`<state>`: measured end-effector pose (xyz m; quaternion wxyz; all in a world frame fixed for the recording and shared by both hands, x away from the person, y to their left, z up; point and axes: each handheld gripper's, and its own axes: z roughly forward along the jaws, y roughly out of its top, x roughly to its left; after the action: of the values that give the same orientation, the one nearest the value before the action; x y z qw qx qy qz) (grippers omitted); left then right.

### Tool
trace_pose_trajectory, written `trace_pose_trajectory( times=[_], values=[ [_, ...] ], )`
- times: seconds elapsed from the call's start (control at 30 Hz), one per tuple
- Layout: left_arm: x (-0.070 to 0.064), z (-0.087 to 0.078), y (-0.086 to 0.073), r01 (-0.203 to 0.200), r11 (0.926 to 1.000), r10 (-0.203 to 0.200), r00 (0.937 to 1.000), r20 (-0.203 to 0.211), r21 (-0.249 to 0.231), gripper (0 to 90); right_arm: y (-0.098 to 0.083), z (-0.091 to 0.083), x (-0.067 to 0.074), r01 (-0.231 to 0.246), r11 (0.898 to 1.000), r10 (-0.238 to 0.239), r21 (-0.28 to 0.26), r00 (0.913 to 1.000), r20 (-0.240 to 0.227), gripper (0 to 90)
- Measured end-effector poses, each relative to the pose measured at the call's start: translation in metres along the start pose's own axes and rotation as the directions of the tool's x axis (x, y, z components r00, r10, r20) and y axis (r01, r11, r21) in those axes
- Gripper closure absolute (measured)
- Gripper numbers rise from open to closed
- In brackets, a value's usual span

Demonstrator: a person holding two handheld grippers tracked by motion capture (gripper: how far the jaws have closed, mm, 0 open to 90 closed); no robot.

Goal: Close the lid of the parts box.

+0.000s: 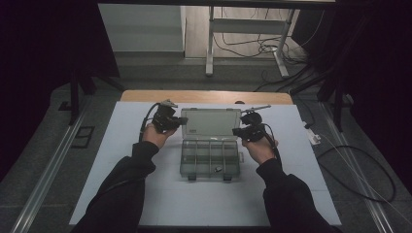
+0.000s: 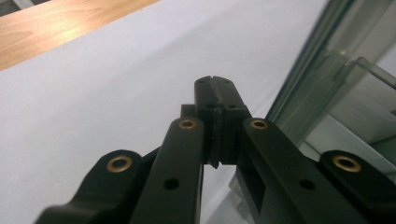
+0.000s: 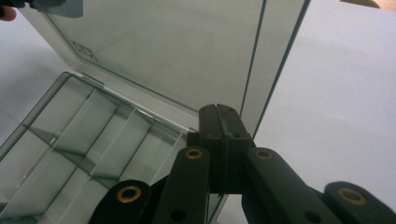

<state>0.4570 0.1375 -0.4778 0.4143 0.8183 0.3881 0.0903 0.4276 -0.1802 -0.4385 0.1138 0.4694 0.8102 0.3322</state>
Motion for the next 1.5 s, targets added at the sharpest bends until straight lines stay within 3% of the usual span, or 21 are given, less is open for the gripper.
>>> trace_pose_trajectory(
  times=[0.37, 0.73, 1.1, 1.5],
  values=[
    [-0.013, -0.017, 0.001, -0.025, 0.9997, 0.026, 0.9981, 0.057, -0.004, 89.3, -0.006, -0.014, 0.0, 0.041, 0.999, -0.042, -0.031, 0.9983, -0.041, 88.8],
    [-0.025, -0.035, -0.001, -0.046, 0.9988, 0.045, 0.9973, 0.058, 0.019, 89.3, -0.012, -0.029, 0.003, 0.049, 0.998, -0.053, -0.047, 0.9945, -0.09, 88.7],
    [-0.041, -0.051, -0.009, -0.056, 0.9983, 0.055, 0.9953, 0.079, 0.017, 89.3, -0.022, -0.038, 0.011, 0.083, 0.996, -0.085, -0.022, 0.9881, -0.128, 88.8],
    [-0.054, -0.065, -0.019, -0.043, 0.999, 0.041, 0.9951, 0.09, 0.012, 89.3, -0.034, -0.043, 0.016, 0.104, 0.995, -0.103, 0.004, 0.9854, -0.136, 88.8]
  ],
)
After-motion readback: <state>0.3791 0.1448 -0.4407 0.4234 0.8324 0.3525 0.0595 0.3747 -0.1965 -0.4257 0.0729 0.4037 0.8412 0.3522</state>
